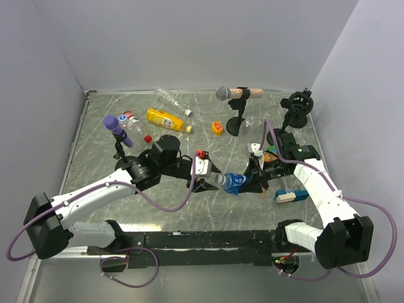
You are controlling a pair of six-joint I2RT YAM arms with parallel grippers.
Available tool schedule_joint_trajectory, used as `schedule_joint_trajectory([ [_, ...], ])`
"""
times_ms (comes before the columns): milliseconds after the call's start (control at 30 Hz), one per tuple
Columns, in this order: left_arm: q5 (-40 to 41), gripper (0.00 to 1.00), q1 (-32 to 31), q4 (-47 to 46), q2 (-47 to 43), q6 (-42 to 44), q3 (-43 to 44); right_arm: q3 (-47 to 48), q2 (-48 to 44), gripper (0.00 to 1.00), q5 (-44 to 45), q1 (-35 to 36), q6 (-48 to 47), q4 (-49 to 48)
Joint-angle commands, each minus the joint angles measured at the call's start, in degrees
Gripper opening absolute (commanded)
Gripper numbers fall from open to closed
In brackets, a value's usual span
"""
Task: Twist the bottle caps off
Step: Unscrew the bottle cap from the plastic bottle.
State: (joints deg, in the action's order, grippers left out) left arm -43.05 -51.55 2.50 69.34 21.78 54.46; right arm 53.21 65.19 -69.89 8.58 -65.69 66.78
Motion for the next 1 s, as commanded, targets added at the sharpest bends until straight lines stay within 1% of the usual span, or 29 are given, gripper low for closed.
schedule_joint_trajectory([
  [0, -2.66, 0.56, 0.13, 0.22, 0.62, 0.28, 2.58, 0.14, -0.41, 0.16, -1.83, 0.21, -1.99, -0.34],
  [67, -2.22, 0.49, 0.05, -0.13, 0.44, -0.33, 2.50, 0.14, -0.41, 0.16, -1.83, 0.21, -1.98, -0.34],
  [133, -1.69, 0.40, 0.13, -0.65, 0.09, -1.03, 2.06, 0.14, -0.41, 0.16, -1.92, 0.21, -2.07, -0.25],
  [233, -1.25, 0.33, 0.05, -1.71, -0.35, -2.70, 1.44, 0.14, -0.41, 0.16, -1.83, 0.21, -2.07, -0.34],
  [267, -1.25, 0.29, 0.13, -2.06, -0.52, -3.67, 1.27, 0.14, -0.41, 0.16, -1.74, 0.21, -1.99, -0.25],
  [300, -1.25, 0.23, 0.13, -2.06, -0.78, -4.46, 1.09, 0.14, -0.41, 0.16, -1.74, 0.12, -1.98, -0.34],
  [333, -0.90, 0.20, 0.13, -2.06, -0.87, -6.03, 0.92, 0.14, -0.41, 0.16, -1.74, 0.21, -1.90, -0.25],
  [367, -1.07, 0.17, 0.13, -3.98, -1.05, -7.61, 0.65, 0.14, -0.41, 0.16, -1.74, 0.21, -1.98, -0.34],
  [400, -1.25, 0.12, 0.13, -4.43, -1.14, -9.89, 0.48, 0.14, -0.41, 0.16, -1.66, 0.21, -1.81, -0.34],
  [433, -0.81, 0.07, 0.13, -5.39, -1.23, -14.00, 0.30, 0.14, -0.41, 0.16, -1.66, 0.21, -1.90, -0.43],
  [467, -0.55, 0.05, 0.13, -6.19, -1.31, -16.31, 0.13, 0.14, -0.41, 0.16, -1.57, 0.21, -1.81, -0.43],
  [533, 0.59, 0.01, 0.13, -6.46, -1.05, -27.78, 0.82, 0.14, -0.41, 0.16, -1.48, 0.21, -1.63, -0.43],
  [633, 3.93, 0.01, 0.13, -3.66, -0.09, -44.13, 2.75, 0.05, -0.50, 0.16, -1.30, 0.21, -1.37, -0.87],
  [700, 5.43, 0.01, 0.13, -2.59, 0.18, -53.46, 3.55, 0.05, -0.41, 0.16, -1.39, 0.21, -1.37, -0.87],
  [733, 6.82, 0.01, 0.13, -2.59, -0.34, -57.77, 3.12, 0.05, -0.41, 0.16, -1.30, 0.21, -1.37, -0.78],
  [800, 12.35, 0.01, 0.13, -3.99, -2.10, -69.53, 0.49, 0.14, -0.24, 0.16, -1.30, 0.21, -1.37, -0.78],
  [867, 14.65, 0.01, 0.22, -5.22, -3.42, -76.24, -1.72, 0.14, -0.24, 0.16, -1.39, 0.21, -1.54, -0.60],
  [967, 16.50, 0.01, 0.22, -4.88, -3.69, -81.01, -1.64, 0.14, -0.06, 0.16, -1.39, 0.21, -1.55, -0.52],
])
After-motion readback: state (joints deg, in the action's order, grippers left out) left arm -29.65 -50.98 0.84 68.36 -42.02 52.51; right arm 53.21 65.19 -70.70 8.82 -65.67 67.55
